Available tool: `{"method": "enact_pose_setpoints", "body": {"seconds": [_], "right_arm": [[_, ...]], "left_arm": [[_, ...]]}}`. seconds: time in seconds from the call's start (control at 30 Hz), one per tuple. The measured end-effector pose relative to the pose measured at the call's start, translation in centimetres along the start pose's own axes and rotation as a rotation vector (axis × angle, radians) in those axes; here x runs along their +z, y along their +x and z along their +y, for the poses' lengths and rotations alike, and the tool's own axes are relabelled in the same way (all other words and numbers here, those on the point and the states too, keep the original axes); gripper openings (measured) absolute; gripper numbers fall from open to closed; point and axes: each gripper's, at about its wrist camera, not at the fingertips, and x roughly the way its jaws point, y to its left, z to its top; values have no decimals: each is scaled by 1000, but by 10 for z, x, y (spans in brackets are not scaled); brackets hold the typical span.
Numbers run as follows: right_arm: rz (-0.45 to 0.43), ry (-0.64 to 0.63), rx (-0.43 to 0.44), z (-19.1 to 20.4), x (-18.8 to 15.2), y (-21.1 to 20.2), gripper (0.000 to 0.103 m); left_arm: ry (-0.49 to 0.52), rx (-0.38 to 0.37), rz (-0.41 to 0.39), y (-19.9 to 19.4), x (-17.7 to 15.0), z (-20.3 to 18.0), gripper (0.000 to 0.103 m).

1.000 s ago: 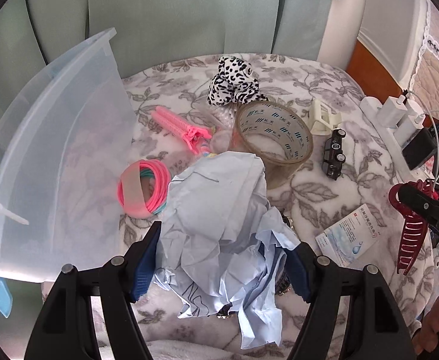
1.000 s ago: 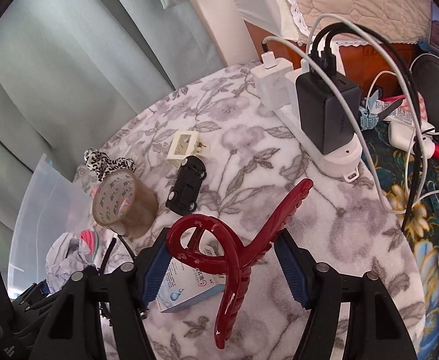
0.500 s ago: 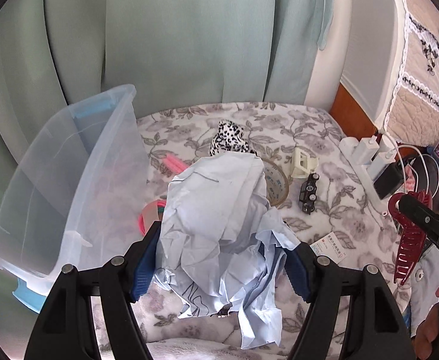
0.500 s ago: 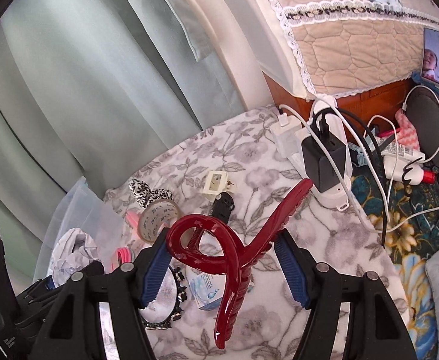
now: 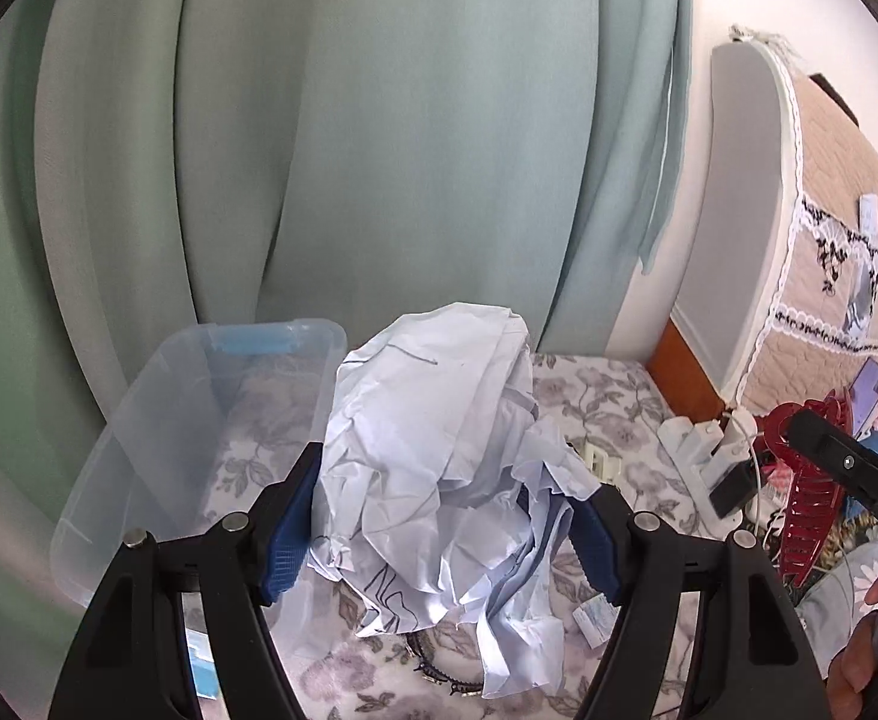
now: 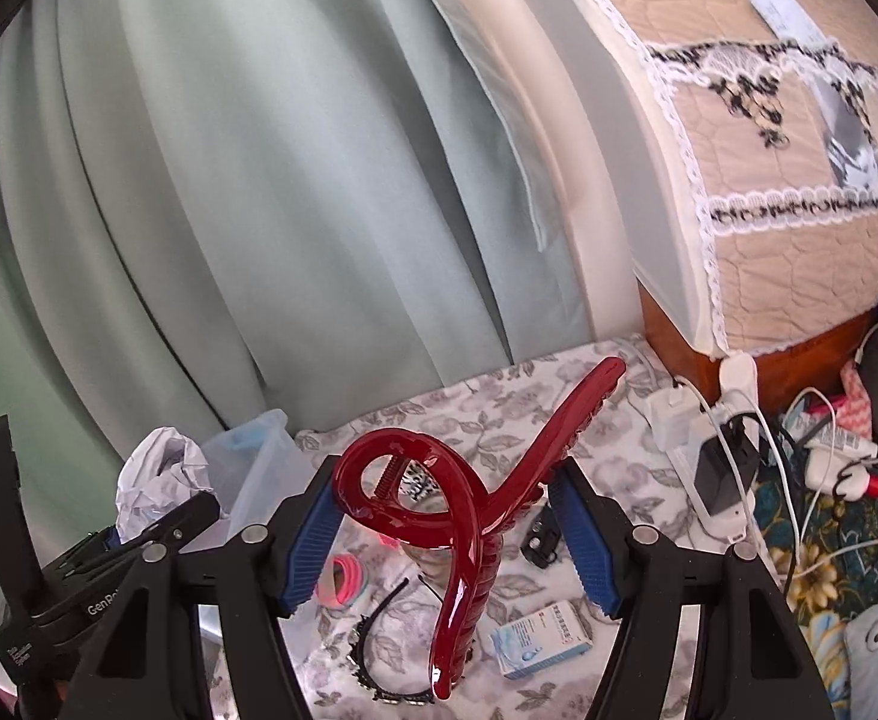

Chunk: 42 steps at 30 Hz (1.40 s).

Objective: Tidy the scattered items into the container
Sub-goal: 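Lift the paper with the left tool while the right tool lifts the red clip, then open the left tool over the container while the right tool drops the red clip in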

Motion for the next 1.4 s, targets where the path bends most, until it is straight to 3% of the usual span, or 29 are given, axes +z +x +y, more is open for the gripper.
{"method": "enact_pose_setpoints", "body": {"seconds": [0.2, 0.37, 0.83, 1.4], "right_arm": [[-58, -85, 74, 49, 18, -4, 71], [-52, -187, 144, 97, 20, 4, 71], [90, -367, 271, 189, -15, 53, 71], [246, -423, 373, 239, -50, 129, 72]], "left_arm": [[-61, 16, -76, -22, 12, 37, 75], [-134, 67, -106, -31, 8, 79, 75], [-334, 141, -61, -26, -22, 178, 75], [-404, 136, -2, 3, -33, 219, 76]]}}
